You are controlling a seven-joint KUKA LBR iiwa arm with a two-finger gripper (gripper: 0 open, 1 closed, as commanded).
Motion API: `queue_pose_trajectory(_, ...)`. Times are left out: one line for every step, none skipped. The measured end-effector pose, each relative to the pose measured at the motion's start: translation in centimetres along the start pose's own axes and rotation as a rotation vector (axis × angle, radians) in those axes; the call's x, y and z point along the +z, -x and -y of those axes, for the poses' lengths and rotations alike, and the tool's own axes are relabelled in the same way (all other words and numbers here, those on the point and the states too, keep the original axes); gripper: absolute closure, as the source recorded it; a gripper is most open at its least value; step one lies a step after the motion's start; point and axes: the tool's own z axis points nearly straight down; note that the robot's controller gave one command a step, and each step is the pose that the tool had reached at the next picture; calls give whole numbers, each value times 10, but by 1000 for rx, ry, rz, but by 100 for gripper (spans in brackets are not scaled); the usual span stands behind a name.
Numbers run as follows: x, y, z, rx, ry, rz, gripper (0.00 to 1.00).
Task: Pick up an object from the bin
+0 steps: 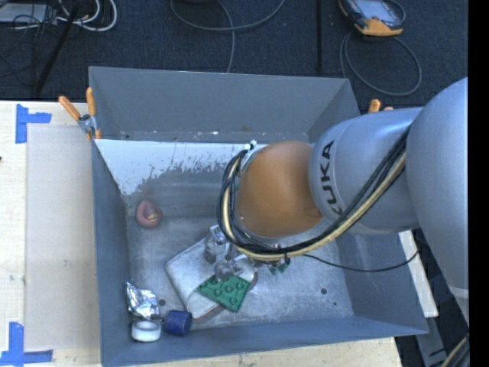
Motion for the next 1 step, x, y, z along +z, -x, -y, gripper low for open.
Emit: queue_pose_trajectory(-164,-8,4,-328,16,-60,100)
